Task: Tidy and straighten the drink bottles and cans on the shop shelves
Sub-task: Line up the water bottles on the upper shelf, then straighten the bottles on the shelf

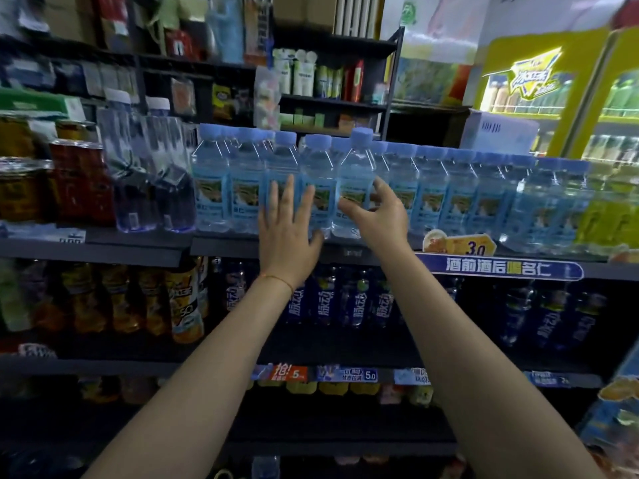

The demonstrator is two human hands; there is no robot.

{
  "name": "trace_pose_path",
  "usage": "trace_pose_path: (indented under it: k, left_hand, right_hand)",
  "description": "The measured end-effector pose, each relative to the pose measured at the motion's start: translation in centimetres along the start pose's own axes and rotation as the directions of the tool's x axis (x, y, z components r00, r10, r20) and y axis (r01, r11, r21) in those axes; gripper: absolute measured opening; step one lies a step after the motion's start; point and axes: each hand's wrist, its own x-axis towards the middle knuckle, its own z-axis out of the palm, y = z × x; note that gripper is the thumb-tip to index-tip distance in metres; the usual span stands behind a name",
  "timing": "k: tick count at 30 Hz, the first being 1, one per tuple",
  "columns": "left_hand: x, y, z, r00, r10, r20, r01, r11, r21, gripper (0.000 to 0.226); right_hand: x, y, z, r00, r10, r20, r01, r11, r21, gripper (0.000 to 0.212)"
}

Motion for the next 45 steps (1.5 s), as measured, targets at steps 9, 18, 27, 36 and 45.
trace_pose_path:
  k: [9, 18, 27, 36, 45]
  left_hand:
    - [-0.2, -0.7, 2.2, 0.998, 0.057, -0.042, -0.052, 0.993, 0.102, 0.071]
    - [-4.9, 1.0, -2.3, 0.988, -0.011, 0.152, 0.024, 0.996, -0.080, 0.042]
    - [-17.3, -3.9, -3.5, 0.734, -0.276, 0.621, 0.378, 0.925, -0.035, 0.016]
    - [-25.9, -16.6, -7.5, 0.317, -0.379, 0.870, 0.647, 0.756, 0.094, 0.017]
    - [-39.7, -43.6, -4.8, 0.129, -0.677, 0.724, 0.970, 0.239, 0.051, 0.018]
  right_hand:
    - [1.2, 2.0, 1.2, 0.999, 0.032, 0.032, -0.027, 0.990, -0.137, 0.076]
    - [-4.1, 1.6, 1.6, 0.991, -0.095, -0.099, 0.081, 0.987, -0.137, 0.039]
    - [-16.6, 6.0, 5.4, 0.888, 0.085, 0.451, -0.108, 0.994, 0.025, 0.015]
    - [-25.1, 7.1, 18.9, 0.479, 0.252, 0.841, -0.116, 0.968, -0.224, 0.018]
    - [-35.7, 12.3, 45.0, 0.178, 0.534, 0.826, -0.253, 0.836, -0.486, 0.025]
